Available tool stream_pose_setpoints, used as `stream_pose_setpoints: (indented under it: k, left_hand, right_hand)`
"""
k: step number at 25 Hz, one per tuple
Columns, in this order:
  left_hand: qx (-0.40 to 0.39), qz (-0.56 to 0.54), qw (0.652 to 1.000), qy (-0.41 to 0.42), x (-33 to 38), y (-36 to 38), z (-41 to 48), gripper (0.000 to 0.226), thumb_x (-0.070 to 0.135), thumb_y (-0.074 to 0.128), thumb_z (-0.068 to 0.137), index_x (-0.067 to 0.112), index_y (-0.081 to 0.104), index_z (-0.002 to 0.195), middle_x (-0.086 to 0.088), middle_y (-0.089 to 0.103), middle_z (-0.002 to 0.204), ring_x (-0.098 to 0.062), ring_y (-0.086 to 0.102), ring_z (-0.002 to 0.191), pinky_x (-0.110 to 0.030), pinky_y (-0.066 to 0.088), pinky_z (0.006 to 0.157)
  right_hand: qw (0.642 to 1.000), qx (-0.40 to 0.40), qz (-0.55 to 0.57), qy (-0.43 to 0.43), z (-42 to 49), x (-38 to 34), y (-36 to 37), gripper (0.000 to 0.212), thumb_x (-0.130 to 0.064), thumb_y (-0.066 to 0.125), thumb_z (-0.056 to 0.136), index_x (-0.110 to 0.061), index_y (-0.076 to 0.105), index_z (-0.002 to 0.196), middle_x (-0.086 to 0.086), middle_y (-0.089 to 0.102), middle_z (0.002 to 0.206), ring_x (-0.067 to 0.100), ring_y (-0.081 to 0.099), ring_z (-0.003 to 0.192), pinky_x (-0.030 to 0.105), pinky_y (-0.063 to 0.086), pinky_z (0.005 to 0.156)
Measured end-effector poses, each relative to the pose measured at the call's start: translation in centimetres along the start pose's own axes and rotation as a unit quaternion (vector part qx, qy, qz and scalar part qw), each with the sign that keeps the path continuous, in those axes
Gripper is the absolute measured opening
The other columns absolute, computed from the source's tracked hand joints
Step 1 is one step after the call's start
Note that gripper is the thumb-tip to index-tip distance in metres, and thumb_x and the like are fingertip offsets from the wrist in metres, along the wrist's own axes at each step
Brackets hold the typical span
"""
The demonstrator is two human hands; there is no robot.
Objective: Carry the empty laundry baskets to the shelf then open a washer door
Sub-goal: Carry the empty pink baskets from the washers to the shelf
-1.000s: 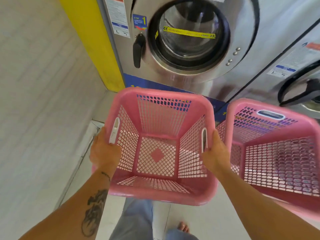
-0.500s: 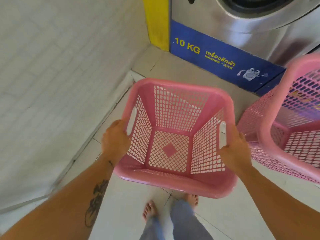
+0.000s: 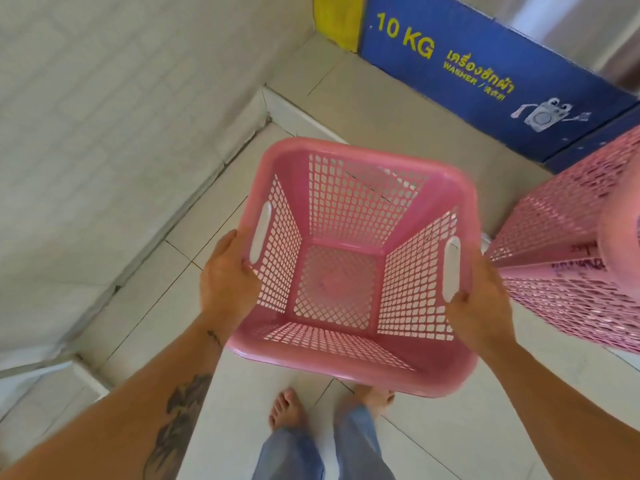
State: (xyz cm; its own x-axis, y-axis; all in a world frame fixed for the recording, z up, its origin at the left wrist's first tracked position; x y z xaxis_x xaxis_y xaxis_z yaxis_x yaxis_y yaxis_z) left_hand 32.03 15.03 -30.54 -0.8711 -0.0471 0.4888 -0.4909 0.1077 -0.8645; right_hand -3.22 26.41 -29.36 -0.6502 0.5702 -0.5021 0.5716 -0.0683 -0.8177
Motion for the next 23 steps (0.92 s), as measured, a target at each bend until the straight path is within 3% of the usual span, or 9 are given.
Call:
stream_pose_setpoints:
  k: [3, 5, 8, 10, 12, 14, 19, 21, 23]
  left_hand:
    - [-0.028, -0.002, 1.0, 0.003, -0.4, -0.1, 1.0, 0.065, 0.0, 0.048, 0.085, 0.035, 0.041, 0.14, 0.012, 0.053, 0.117, -0.016, 0.058, 0.09, -0.031, 0.058, 0.058]
    - [-0.07, 0.012, 0.997, 0.017, -0.7, -0.4, 1.9, 0.078, -0.006, 0.049, 0.08, 0.037, 0.035, 0.144, 0.013, 0.05, 0.125, -0.018, 0.057, 0.094, -0.029, 0.055, 0.057]
    - [-0.114, 0.088, 0.988, 0.049, -1.0, -0.8, 4.0, 0.09, -0.009, 0.053, 0.074, 0.036, 0.027, 0.148, 0.006, 0.044, 0.142, -0.03, 0.055, 0.113, -0.037, 0.055, 0.068]
    - [-0.157, 0.119, 0.979, 0.05, -1.3, -0.6, 5.6, 0.094, -0.006, 0.054, 0.075, 0.037, 0.019, 0.15, 0.0, 0.036, 0.15, -0.037, 0.045, 0.127, -0.047, 0.055, 0.085]
    - [-0.206, 0.109, 0.972, 0.033, -1.8, -0.3, 6.4, 0.101, -0.004, 0.055, 0.076, 0.048, 0.008, 0.149, 0.0, 0.027, 0.155, -0.037, 0.038, 0.134, -0.05, 0.054, 0.088]
    - [-0.218, 0.091, 0.971, 0.029, -2.1, -0.5, 6.2, 0.102, -0.002, 0.055, 0.074, 0.049, 0.007, 0.148, 0.002, 0.029, 0.15, -0.034, 0.042, 0.13, -0.047, 0.058, 0.08]
    - [-0.144, 0.01, 0.989, 0.012, 1.8, -2.9, 2.9, 0.062, -0.001, 0.055, 0.082, 0.019, 0.045, 0.14, 0.001, 0.04, 0.145, -0.018, 0.051, 0.112, -0.021, 0.051, 0.069]
    - [-0.15, -0.034, 0.988, 0.018, 5.0, -4.0, 1.0, 0.055, -0.001, 0.052, 0.085, 0.019, 0.052, 0.136, 0.005, 0.044, 0.143, -0.008, 0.055, 0.1, -0.011, 0.043, 0.066]
    - [-0.163, -0.099, 0.981, 0.037, 8.8, -5.1, -0.9, 0.048, 0.0, 0.052, 0.088, 0.021, 0.056, 0.131, 0.008, 0.049, 0.133, -0.003, 0.06, 0.082, -0.01, 0.043, 0.062]
  right_hand:
    - [0.999, -0.026, 0.032, 0.026, -1.1, -0.1, 0.6, 0.087, 0.009, 0.049, 0.079, -0.03, 0.019, 0.151, 0.009, 0.048, 0.121, 0.02, 0.045, 0.096, 0.036, 0.045, 0.075]
    - [0.998, -0.024, 0.043, 0.041, -2.2, 0.0, 1.4, 0.087, 0.01, 0.05, 0.079, -0.03, 0.019, 0.15, 0.008, 0.048, 0.12, 0.017, 0.043, 0.092, 0.024, 0.041, 0.064]
    - [0.995, -0.011, 0.064, 0.073, -4.1, 0.2, 3.4, 0.081, 0.008, 0.049, 0.081, -0.028, 0.02, 0.148, 0.008, 0.045, 0.124, 0.018, 0.048, 0.092, 0.014, 0.035, 0.052]
    - [0.993, 0.002, 0.079, 0.083, -5.2, -0.1, 4.8, 0.082, 0.006, 0.049, 0.083, -0.027, 0.015, 0.149, 0.008, 0.042, 0.129, 0.026, 0.055, 0.097, 0.023, 0.047, 0.057]
    - [0.993, 0.002, 0.081, 0.081, -6.4, -0.7, 5.7, 0.083, 0.005, 0.05, 0.083, -0.027, 0.012, 0.15, 0.008, 0.039, 0.134, 0.031, 0.056, 0.105, 0.038, 0.055, 0.068]
    - [0.994, -0.011, 0.081, 0.077, -7.1, -0.9, 5.9, 0.084, 0.004, 0.052, 0.083, -0.024, 0.012, 0.151, 0.009, 0.039, 0.134, 0.029, 0.055, 0.105, 0.042, 0.056, 0.073]
    - [0.989, -0.075, 0.086, 0.1, -6.9, -1.6, 3.5, 0.066, -0.007, 0.06, 0.076, -0.028, 0.038, 0.134, 0.004, 0.051, 0.114, 0.023, 0.056, 0.096, 0.031, 0.047, 0.066]
    - [0.986, -0.076, 0.102, 0.107, -7.3, -2.6, 1.1, 0.06, -0.015, 0.062, 0.078, -0.031, 0.041, 0.132, 0.002, 0.051, 0.115, 0.021, 0.054, 0.098, 0.037, 0.049, 0.076]
    - [0.984, -0.069, 0.11, 0.118, -8.0, -3.5, -1.7, 0.066, -0.025, 0.065, 0.082, -0.028, 0.036, 0.142, 0.003, 0.047, 0.127, 0.021, 0.052, 0.111, 0.042, 0.048, 0.091]
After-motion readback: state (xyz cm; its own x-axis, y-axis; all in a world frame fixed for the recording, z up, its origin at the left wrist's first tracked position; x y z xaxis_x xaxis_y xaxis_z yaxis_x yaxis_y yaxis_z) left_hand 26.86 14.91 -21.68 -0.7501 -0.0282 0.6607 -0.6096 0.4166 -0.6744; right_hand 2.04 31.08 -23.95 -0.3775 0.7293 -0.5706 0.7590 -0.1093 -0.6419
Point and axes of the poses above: each hand's wrist, its own z-axis towards the middle knuckle, its own y-axis out of the palm, x = y × z, the point moved 5 cm from there along z, towards the middle knuckle
